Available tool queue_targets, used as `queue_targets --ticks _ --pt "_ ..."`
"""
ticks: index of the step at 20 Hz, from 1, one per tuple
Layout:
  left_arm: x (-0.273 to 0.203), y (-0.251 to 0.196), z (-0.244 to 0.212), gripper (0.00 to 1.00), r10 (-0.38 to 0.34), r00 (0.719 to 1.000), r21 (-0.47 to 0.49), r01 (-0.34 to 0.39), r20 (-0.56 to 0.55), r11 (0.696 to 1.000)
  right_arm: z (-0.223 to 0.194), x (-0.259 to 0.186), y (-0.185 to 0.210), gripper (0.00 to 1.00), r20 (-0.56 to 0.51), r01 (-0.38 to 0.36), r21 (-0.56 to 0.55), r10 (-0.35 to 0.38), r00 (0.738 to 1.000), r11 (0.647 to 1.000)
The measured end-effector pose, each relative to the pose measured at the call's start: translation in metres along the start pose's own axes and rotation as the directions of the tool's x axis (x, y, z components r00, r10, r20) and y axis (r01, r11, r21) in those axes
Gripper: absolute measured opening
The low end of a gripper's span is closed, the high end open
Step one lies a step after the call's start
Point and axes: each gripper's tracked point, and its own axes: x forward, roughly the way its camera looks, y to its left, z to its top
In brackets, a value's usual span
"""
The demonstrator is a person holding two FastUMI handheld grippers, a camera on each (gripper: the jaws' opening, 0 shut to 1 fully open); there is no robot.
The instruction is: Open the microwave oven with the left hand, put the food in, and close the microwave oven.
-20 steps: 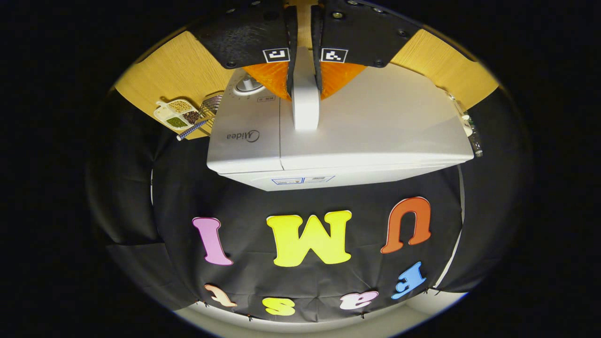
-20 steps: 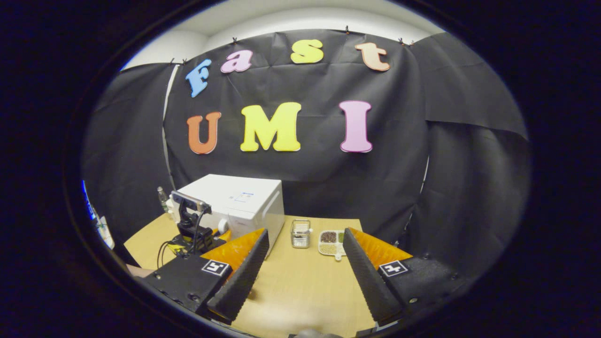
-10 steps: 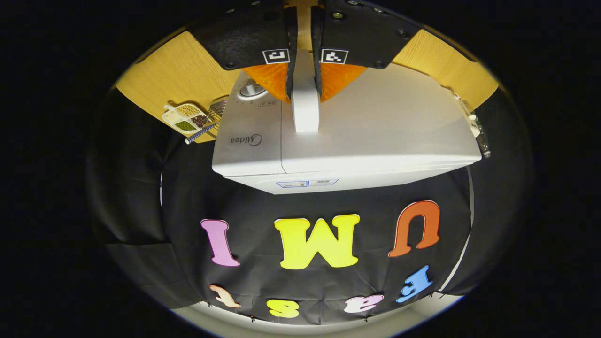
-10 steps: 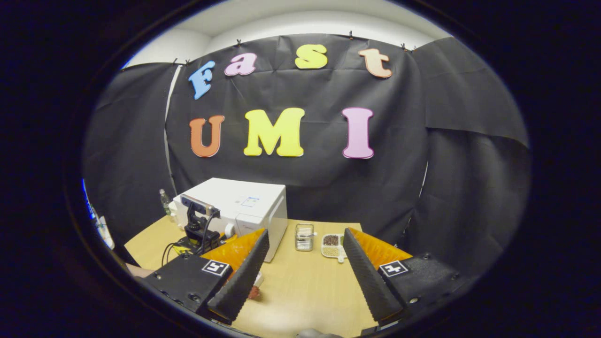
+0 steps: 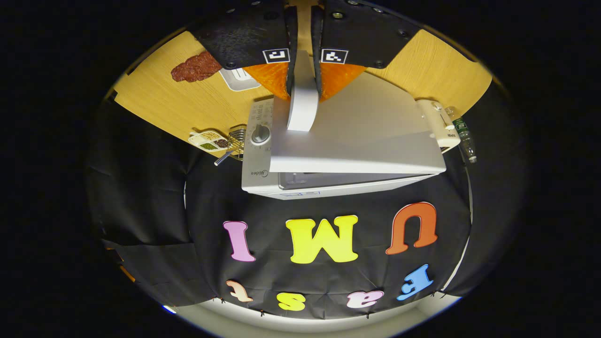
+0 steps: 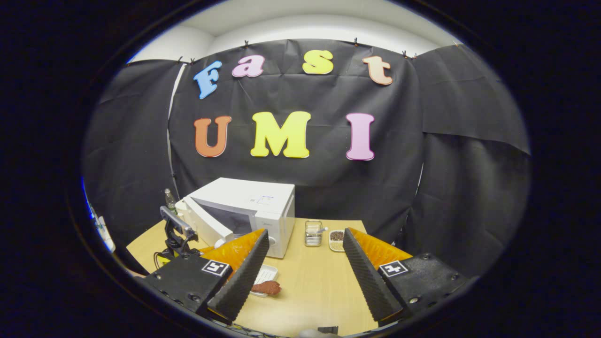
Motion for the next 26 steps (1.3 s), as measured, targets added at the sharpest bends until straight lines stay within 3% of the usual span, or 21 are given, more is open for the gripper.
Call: queue_targets --ticks 2,3,4,5,6,7,10,11,13,14,17,18,26 --pt "-0.023 0.013 -0.008 0.12 0.023 1.000 -0.001 -0.023 -0.016 1.000 -0.002 -0.008 0.011 0.96 0.004 0.001 -0.006 -0.001 1.000 1.000" --pt "-0.028 0.019 -0.011 0.12 0.034 0.999 0.006 -0.034 -0.016 0.999 -0.005 -0.011 0.018 1.00 0.001 0.000 -0.001 0.000 1.000 1.000" --pt "-0.044 0.026 -0.012 0.17 0.054 0.998 0.014 -0.054 -0.018 0.998 -0.007 -0.013 0.026 0.96 -0.004 -0.008 0.004 0.008 1.000 1.000" --pt "-0.051 0.035 -0.015 0.27 0.074 0.997 0.029 -0.073 -0.018 0.997 -0.009 -0.015 0.033 1.00 -0.008 -0.014 0.005 0.014 1.000 1.000" --pt "-0.058 0.045 -0.017 0.26 0.103 0.994 0.049 -0.102 -0.019 0.994 -0.011 -0.018 0.038 1.00 -0.009 -0.017 0.002 0.017 1.000 1.000" --pt "-0.064 0.054 -0.018 0.31 0.122 0.992 0.064 -0.120 -0.016 0.991 -0.012 -0.020 0.044 1.00 -0.009 -0.019 -0.002 0.019 1.000 1.000" --pt "-0.070 0.073 -0.023 0.88 0.128 0.992 0.042 -0.127 -0.017 0.991 -0.011 -0.026 0.060 0.96 -0.001 -0.034 -0.010 0.034 0.999 0.999" --pt "-0.069 0.076 -0.024 0.95 0.123 0.992 0.033 -0.122 -0.026 0.992 -0.011 -0.027 0.064 1.00 -0.002 -0.038 -0.014 0.038 0.999 0.999" --pt "-0.078 0.080 -0.022 0.97 0.127 0.992 0.045 -0.126 -0.018 0.991 -0.011 -0.028 0.072 0.96 0.003 -0.046 -0.016 0.046 0.999 0.999" --pt "-0.082 0.083 -0.022 0.97 0.132 0.991 0.058 -0.131 -0.012 0.990 -0.011 -0.029 0.075 1.00 0.004 -0.048 -0.017 0.048 0.999 0.999" --pt "-0.094 0.095 -0.020 0.97 0.142 0.990 0.082 -0.142 0.009 0.986 -0.015 -0.027 0.086 0.96 -0.002 -0.062 -0.013 0.062 0.998 0.998" --pt "-0.098 0.099 -0.021 0.97 0.144 0.990 0.088 -0.144 0.014 0.986 -0.017 -0.026 0.089 1.00 -0.005 -0.067 -0.009 0.067 0.998 0.998" --pt "-0.140 0.160 -0.034 0.97 0.222 0.975 0.122 -0.221 0.009 0.968 -0.032 -0.019 0.130 1.00 -0.042 -0.135 -0.002 0.135 0.990 0.991"
